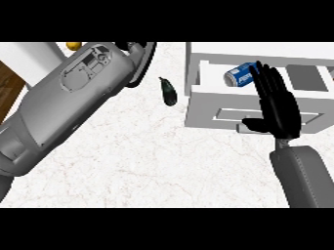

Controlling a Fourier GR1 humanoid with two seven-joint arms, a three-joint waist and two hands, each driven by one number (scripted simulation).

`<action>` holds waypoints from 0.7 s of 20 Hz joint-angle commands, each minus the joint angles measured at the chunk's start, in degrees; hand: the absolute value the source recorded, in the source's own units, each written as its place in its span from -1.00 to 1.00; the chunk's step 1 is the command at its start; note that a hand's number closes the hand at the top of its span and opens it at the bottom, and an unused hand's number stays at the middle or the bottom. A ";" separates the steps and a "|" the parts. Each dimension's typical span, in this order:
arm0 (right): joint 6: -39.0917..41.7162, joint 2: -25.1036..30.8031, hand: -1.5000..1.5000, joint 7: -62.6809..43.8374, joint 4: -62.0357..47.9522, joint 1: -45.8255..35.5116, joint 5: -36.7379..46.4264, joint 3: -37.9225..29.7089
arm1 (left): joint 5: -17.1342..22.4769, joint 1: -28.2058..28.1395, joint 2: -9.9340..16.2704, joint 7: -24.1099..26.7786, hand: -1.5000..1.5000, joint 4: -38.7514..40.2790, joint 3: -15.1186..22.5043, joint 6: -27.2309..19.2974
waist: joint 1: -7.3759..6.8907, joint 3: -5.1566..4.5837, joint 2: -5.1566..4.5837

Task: Pick up the can, place it into the drawer and close the drawer

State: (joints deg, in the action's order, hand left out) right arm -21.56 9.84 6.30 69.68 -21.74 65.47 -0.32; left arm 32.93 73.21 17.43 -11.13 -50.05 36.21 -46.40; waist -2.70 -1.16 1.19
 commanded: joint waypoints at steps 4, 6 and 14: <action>-8.17 -2.78 -1.00 -0.94 -15.78 -5.09 3.79 -1.97 | -1.01 -4.93 5.48 -3.61 -1.00 -8.50 0.39 1.07 | -1.04 1.23 -1.39; -9.49 -2.31 -1.00 -1.78 -20.22 -10.33 4.91 -3.39 | -0.92 -3.58 7.60 -6.14 -1.00 -9.44 -0.22 1.78 | -1.64 1.27 -1.57; -16.17 -1.15 -1.00 -1.37 -32.98 -21.88 4.44 -8.54 | -2.77 -15.13 9.70 -4.22 -1.00 -18.79 1.00 0.50 | -2.17 1.23 -1.73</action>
State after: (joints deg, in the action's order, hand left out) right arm -35.52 10.41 5.82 44.12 -39.05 69.97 -7.48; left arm 30.82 63.37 25.56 -15.77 -63.95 36.66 -45.50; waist -3.83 -0.77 0.33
